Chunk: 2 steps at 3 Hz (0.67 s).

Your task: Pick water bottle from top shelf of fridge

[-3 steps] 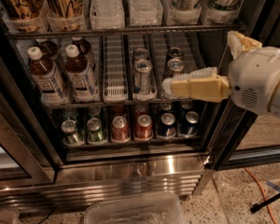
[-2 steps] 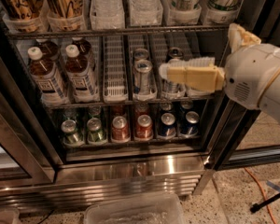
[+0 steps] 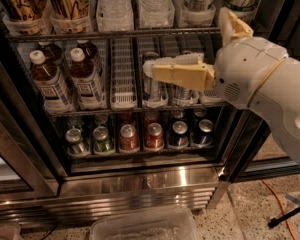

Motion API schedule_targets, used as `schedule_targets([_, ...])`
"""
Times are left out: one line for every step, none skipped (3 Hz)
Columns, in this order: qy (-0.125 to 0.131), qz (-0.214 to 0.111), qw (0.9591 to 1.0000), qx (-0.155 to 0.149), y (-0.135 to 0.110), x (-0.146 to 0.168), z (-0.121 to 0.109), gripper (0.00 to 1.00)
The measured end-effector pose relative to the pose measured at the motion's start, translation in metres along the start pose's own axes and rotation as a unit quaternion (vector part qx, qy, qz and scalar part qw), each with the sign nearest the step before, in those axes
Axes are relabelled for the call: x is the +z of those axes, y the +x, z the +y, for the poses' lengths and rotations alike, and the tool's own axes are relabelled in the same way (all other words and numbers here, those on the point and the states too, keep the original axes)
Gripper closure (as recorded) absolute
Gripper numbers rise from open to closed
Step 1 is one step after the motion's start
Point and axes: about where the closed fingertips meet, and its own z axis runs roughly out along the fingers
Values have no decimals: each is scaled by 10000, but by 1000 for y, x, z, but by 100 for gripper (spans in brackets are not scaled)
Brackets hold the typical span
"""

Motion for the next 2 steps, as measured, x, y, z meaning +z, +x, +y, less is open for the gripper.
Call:
schedule_targets([14, 11, 10000, 11, 0, -1, -1, 0])
schedule_targets([-241, -199, 9994, 123, 4, 10, 1, 0])
